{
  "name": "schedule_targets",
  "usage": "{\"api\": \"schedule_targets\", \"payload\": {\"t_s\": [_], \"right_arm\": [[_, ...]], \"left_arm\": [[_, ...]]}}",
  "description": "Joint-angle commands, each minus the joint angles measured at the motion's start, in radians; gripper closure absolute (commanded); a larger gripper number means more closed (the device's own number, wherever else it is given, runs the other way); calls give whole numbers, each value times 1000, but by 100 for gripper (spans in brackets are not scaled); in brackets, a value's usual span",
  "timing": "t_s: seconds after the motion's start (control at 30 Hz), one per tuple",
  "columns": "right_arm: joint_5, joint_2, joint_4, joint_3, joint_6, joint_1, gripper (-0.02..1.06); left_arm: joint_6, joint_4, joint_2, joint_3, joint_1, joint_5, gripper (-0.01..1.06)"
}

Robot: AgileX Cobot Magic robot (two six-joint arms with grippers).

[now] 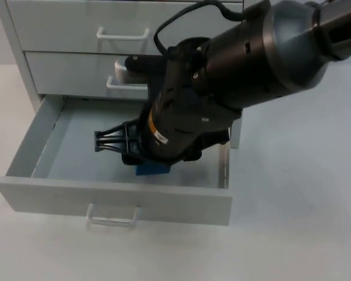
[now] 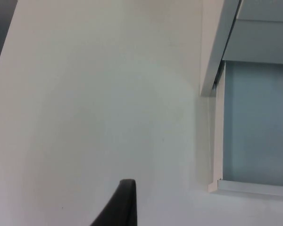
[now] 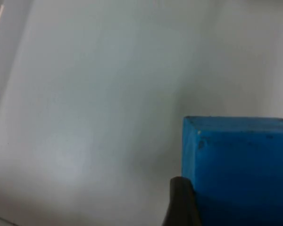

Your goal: Open the drawer with the left hand, place the block into the drawer with the right hand, then close the drawer with the left hand.

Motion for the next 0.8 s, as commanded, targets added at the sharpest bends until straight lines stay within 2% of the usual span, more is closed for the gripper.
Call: {"api": "schedule_targets", "payload": {"t_s": [0.0, 0.07, 0.1, 0.17, 0.23, 0.5, 0.6, 0.63, 0.77], "right_arm": [[-16, 0, -17, -12, 0, 0, 74], [-14, 0, -18, -12, 0, 0, 53], [-14, 0, -18, -12, 0, 0, 53], [-14, 0, -25, -12, 0, 0, 37], [-14, 0, -42, -12, 0, 0, 30], [21, -50, -30, -12, -15, 5, 29], [56, -117, 73, -12, -125, 6, 29], [56, -117, 73, -12, -125, 6, 29], [132, -196, 264, -10, -362, 6, 29]], "left_arm": [[1, -5, -7, -1, 3, -15, 0], [1, -5, -7, -1, 3, -15, 0], [1, -5, -7, -1, 3, -15, 0], [1, -5, -7, -1, 3, -15, 0], [1, -5, -7, -1, 3, -15, 0], [1, -5, -7, -1, 3, -15, 0], [1, -5, -7, -1, 3, -18, 0], [1, -5, -7, -1, 3, -18, 0], [1, -5, -7, -1, 3, -25, 0]]}}
